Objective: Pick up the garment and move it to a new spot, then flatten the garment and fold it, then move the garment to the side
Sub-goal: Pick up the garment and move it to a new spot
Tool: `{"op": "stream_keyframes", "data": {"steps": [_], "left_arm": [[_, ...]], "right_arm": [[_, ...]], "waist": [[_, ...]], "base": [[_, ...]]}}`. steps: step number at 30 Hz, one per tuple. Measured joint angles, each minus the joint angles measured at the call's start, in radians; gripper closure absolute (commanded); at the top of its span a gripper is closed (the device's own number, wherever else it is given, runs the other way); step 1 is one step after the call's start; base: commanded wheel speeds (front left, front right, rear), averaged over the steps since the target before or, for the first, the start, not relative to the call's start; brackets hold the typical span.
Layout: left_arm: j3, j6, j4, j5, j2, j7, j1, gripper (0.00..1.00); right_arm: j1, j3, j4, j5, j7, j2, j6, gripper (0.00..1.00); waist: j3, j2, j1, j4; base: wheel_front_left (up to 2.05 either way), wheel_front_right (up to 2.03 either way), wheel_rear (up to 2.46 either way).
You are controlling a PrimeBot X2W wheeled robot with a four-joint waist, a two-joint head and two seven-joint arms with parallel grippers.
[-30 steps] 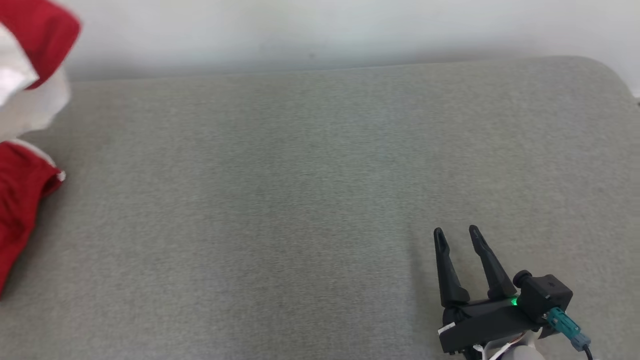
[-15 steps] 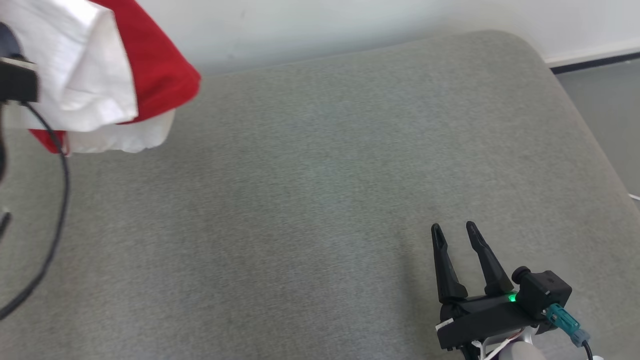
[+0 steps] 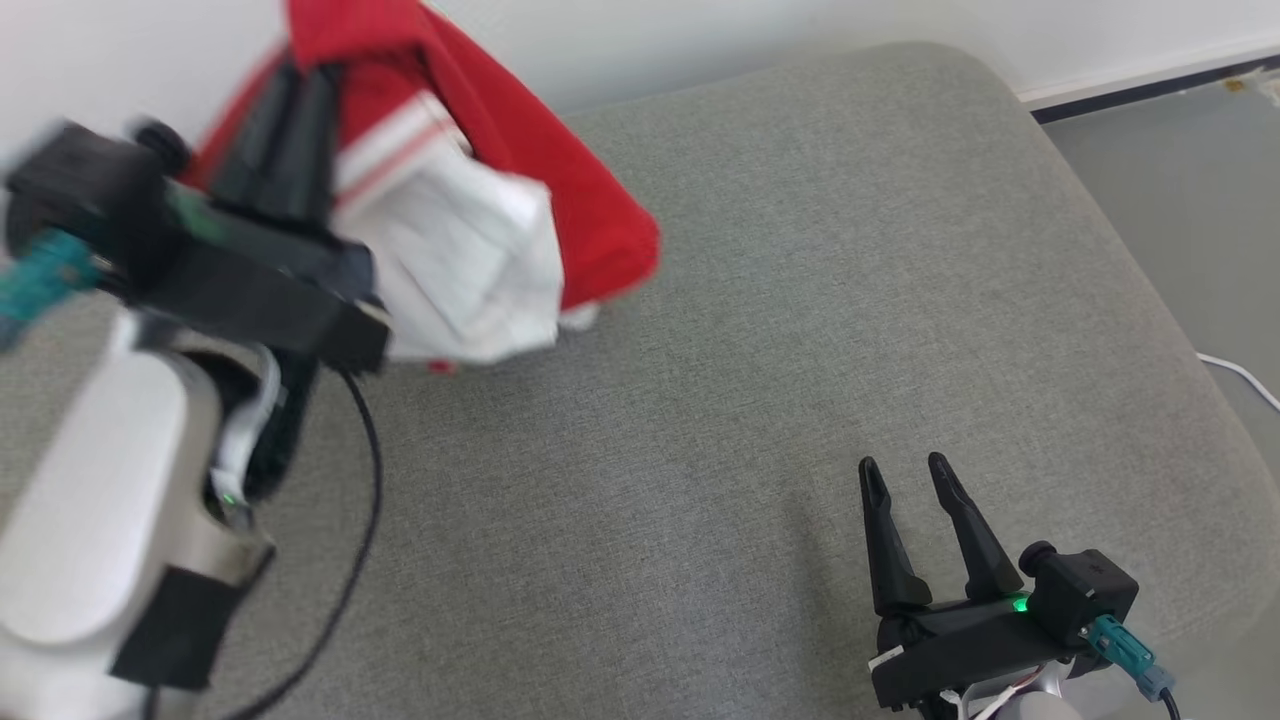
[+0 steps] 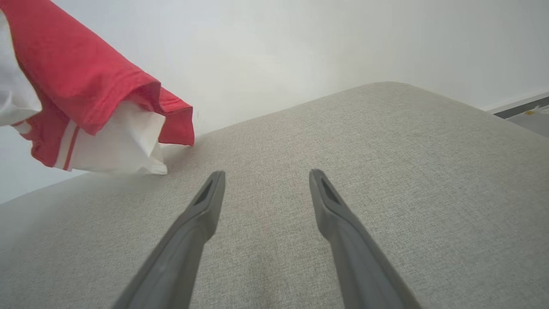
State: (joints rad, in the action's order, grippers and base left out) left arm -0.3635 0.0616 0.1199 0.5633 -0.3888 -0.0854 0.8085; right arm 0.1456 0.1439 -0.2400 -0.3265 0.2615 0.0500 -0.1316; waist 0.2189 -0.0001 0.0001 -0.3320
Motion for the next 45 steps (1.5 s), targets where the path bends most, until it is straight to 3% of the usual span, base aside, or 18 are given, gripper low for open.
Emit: {"op": "stream_keyframes", "data": {"steps": [13,20,21,22,23,32,45], "left_arm": [[-0.142,0.010,0.196,-0.007,0.077,-0.076,-0.275,1.00],[-0.178,0.026,0.334,0.002,0.130,-0.126,-0.331,1.00],[-0.178,0.026,0.338,0.002,0.136,-0.134,-0.331,0.67],[-0.175,0.027,0.340,0.002,0.142,-0.142,-0.329,0.24],[-0.175,0.027,0.339,0.001,0.146,-0.147,-0.326,0.00],[-0.137,0.011,0.213,-0.015,0.154,-0.174,-0.340,0.00],[0.009,-0.063,0.019,-0.034,0.085,-0.177,-0.507,0.00]], "right_arm": [[0.006,0.014,-0.014,0.011,0.000,0.000,0.000,0.00],[0.007,0.020,-0.020,0.011,0.000,0.000,0.000,0.00],[0.007,0.017,-0.021,0.012,0.000,0.000,0.000,0.00],[0.007,0.013,-0.023,0.013,0.000,0.000,0.000,0.00],[0.006,0.010,-0.023,0.015,0.000,0.000,0.000,0.00],[-0.024,0.005,-0.028,0.034,0.000,0.000,0.000,0.00],[-0.031,-0.024,-0.013,0.059,0.000,0.000,0.000,0.00]], "waist": [[-0.008,0.0001,0.0000,0.043],[-0.020,0.0001,0.0000,0.055],[-0.022,0.0001,0.0000,0.058],[-0.024,0.0001,0.0000,0.062],[-0.027,0.0000,-0.0001,0.066],[-0.065,0.0000,-0.0001,0.112],[-0.110,0.0000,-0.0001,0.178]], "base": [[0.00,0.00,0.00],[0.00,0.00,0.00],[0.00,0.00,0.00],[0.00,0.00,0.00],[0.00,0.00,0.00],[0.00,0.00,0.00],[0.00,0.00,0.00]]}}
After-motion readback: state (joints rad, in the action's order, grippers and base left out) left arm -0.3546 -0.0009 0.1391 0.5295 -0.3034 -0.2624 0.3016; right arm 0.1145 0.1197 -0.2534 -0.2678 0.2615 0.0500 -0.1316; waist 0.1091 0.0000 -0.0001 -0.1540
